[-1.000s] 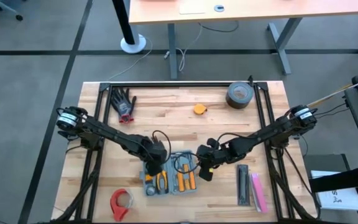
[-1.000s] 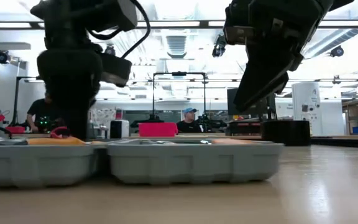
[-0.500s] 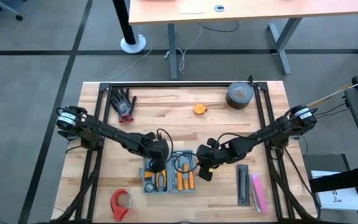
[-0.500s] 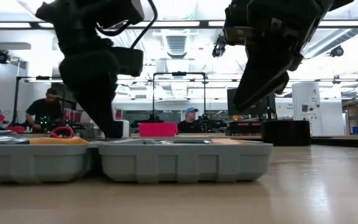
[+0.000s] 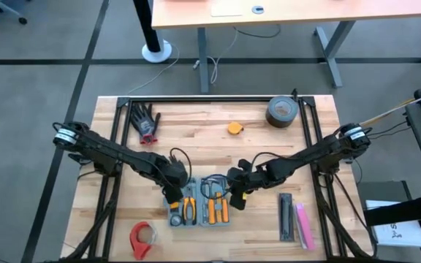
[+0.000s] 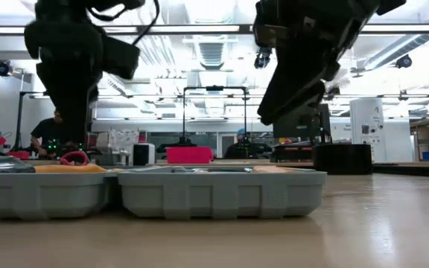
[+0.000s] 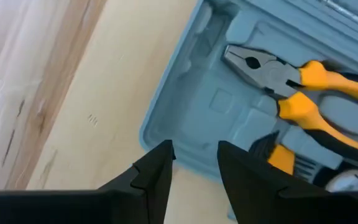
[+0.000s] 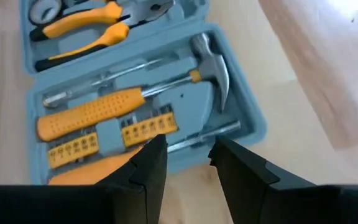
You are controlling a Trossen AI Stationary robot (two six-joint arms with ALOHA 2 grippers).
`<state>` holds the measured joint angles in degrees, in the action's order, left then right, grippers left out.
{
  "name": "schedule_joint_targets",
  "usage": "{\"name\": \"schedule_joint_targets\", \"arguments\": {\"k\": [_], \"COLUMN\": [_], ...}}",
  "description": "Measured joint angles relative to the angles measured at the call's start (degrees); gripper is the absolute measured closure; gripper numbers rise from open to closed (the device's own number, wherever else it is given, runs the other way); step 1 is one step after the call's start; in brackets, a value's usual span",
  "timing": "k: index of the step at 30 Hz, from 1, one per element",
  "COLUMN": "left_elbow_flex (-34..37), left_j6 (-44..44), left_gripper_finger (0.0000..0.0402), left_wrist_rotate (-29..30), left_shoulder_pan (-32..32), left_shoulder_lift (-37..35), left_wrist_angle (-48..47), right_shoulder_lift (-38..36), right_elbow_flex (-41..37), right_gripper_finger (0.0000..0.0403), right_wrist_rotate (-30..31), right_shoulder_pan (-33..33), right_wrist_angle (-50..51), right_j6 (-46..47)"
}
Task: Prefit tool cases
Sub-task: Remove the hammer from the gray tool box
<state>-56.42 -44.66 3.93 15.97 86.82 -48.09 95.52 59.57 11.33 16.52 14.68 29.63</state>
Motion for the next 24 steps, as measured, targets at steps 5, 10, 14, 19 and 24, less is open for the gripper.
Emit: {"name": "schedule_joint_targets", "arguments": {"k": [5,10,14,19,24], "left_elbow_flex": [1.3,4.3,5.8,8.1,9.7], "left_j6": [-2.8,-6.1,-8.2,-11.2,-13.7], "left_gripper_finger": [0.0262,0.0266,0.0272,0.0276,0.0274], "left_wrist_rotate": [0.0,-0.2,-0.1,0.6,1.0], "left_shoulder_pan": [0.6,4.0,6.5,8.0,9.5], "left_shoulder_lift": [-0.6,-0.7,-0.7,-0.8,-0.8], "left_wrist_angle": [0.3,1.6,3.0,4.1,5.8], "right_shoulder_lift": [3.7,6.7,9.3,12.5,13.8], "right_elbow_flex": [3.0,5.2,6.8,8.6,9.4], "right_gripper_finger": [0.0283,0.0280,0.0288,0.0299,0.0301], "right_wrist_rotate": [-1.7,-2.8,-5.4,-7.0,-6.9], "right_shoulder_pan": [-3.2,-5.7,-6.4,-6.5,-6.5], "right_wrist_angle": [0.0,0.4,0.6,0.9,1.6], "right_j6": [-4.7,-9.9,-12.9,-14.3,-15.3]}}
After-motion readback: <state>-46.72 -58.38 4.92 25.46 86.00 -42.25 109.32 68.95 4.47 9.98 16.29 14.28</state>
